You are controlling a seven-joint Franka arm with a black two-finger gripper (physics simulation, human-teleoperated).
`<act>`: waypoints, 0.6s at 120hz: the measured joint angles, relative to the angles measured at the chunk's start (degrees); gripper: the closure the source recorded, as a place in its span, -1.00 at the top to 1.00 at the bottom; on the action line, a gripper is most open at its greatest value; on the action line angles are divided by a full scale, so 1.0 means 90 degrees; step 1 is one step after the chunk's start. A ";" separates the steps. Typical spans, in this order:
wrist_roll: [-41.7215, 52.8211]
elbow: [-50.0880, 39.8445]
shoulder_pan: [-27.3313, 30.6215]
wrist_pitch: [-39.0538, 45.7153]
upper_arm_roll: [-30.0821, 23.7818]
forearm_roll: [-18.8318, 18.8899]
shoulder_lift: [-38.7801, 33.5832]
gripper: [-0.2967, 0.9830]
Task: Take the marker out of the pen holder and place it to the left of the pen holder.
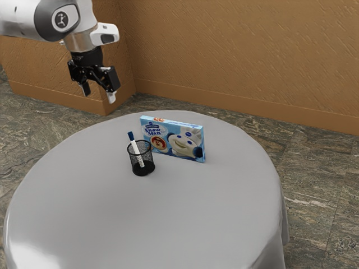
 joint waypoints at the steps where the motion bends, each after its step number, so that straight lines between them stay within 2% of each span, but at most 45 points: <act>1: 0.0002 -0.0001 0.0002 0.0006 0.0000 0.0000 0.0000 0.54; 18: 0.0043 -0.0016 -0.0106 0.0103 0.0125 -0.0020 0.0210 0.54; 27: 0.0034 0.0050 -0.0345 0.0292 0.0497 -0.0003 0.0833 0.53; 33: 0.0192 0.0452 0.0076 0.0425 0.0674 -0.0043 0.1441 0.53; 38: 0.0357 0.0861 0.0617 0.0514 0.0758 -0.0172 0.2012 0.53; 43: 0.0512 0.1251 0.0891 0.0592 0.0806 -0.0329 0.2510 0.53; 63: 0.1072 0.2355 0.1286 0.1000 0.0799 -0.1051 0.3913 0.54; 72: 0.1288 0.2631 0.1305 0.1126 0.0767 -0.1377 0.4195 0.54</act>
